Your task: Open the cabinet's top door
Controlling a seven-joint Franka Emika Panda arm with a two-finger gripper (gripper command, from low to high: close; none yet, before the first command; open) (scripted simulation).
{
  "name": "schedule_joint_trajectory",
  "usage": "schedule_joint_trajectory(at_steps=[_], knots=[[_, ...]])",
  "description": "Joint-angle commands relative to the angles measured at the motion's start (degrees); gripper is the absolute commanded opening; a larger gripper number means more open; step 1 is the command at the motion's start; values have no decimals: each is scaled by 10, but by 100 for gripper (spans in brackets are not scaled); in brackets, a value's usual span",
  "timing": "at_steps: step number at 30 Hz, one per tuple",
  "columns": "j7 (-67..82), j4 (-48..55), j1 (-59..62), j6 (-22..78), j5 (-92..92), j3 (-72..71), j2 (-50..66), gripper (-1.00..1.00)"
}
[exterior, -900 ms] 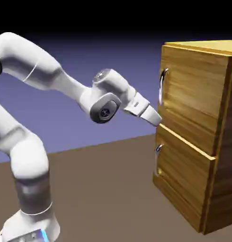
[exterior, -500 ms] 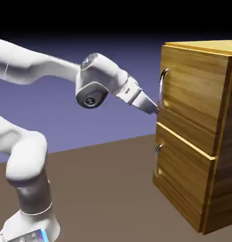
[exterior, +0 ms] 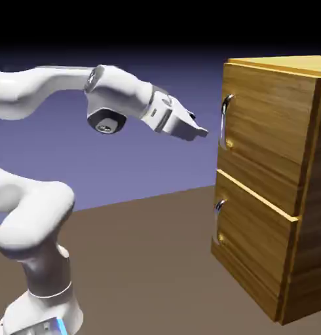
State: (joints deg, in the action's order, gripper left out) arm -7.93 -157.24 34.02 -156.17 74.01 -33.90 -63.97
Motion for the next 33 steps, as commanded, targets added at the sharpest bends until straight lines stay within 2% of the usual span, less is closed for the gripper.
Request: schedule_joint_trajectory(at_steps=[1, 29, 33], knots=[[12, 1, 12, 6, 25, -11, -11, 0], [320, 35, 322, 165, 686, -314, -290, 0], [329, 108, 407, 176, 724, -338, -272, 0]])
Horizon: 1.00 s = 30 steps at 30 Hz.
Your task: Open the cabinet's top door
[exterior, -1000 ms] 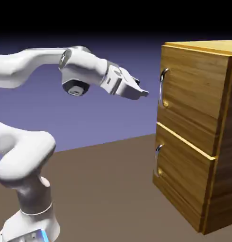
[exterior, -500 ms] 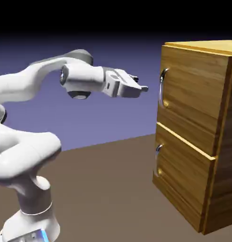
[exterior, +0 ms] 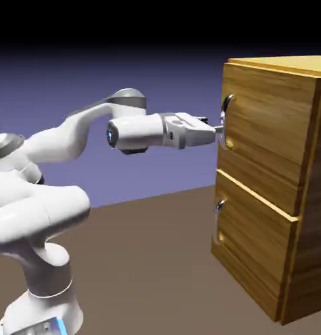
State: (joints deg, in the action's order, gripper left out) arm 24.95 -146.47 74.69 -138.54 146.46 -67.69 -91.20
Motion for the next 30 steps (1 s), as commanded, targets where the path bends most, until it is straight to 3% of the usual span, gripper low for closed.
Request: schedule_joint_trajectory(at_steps=[1, 2, 16, 30], knots=[[0, 4, 4, 1, 2, -1, 1, 0], [0, 4, 4, 1, 2, -1, 1, -100], [126, -195, -62, 325, -58, 156, 26, -100], [266, -233, 64, 673, -272, 354, 160, -100]])
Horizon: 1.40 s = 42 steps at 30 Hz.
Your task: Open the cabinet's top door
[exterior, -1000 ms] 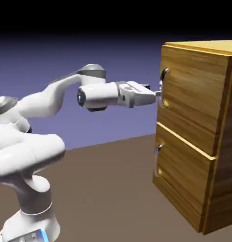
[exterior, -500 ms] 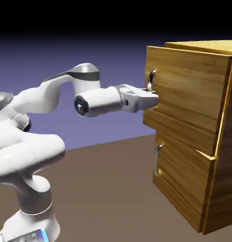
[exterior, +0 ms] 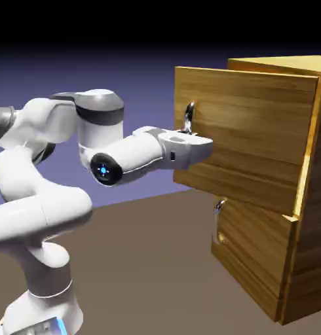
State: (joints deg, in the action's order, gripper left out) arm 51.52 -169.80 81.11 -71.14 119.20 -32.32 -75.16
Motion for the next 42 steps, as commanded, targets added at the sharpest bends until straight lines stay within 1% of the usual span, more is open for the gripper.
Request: schedule_joint_trajectory(at_steps=[1, 7, 14, 21, 27, 34, 41, 42], knots=[[14, 5, 14, 24, -21, 11, 18, -100], [111, 57, 95, 152, -152, 55, 141, -100], [219, 146, 157, 236, -295, 64, 287, -100], [304, 254, 190, 274, -424, 54, 432, -100], [348, 359, 199, 291, -521, 39, 557, -100], [363, 495, 192, 310, -617, 19, 702, -100], [345, 639, 167, 341, -691, -1, 841, -100], [345, 639, 167, 341, -691, -1, 841, 100]])
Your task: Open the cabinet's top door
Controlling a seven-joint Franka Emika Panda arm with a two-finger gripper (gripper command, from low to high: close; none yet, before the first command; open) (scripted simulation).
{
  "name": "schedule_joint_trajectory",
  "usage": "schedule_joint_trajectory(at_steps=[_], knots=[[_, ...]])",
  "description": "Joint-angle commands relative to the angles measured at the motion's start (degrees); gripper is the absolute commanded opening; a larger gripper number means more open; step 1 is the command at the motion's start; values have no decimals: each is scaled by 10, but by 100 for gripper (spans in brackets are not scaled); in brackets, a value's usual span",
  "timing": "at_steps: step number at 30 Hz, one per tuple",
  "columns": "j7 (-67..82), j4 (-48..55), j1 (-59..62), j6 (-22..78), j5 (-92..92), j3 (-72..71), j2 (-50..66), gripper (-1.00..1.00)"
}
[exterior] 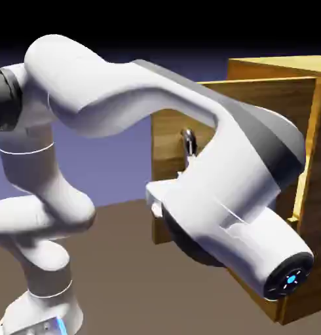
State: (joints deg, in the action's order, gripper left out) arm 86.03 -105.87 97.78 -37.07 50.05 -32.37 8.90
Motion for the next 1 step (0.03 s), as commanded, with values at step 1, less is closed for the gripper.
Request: schedule_joint_trajectory(at_steps=[1], knots=[[0, 0, 0, 0, 0, 0, 0, 100]])
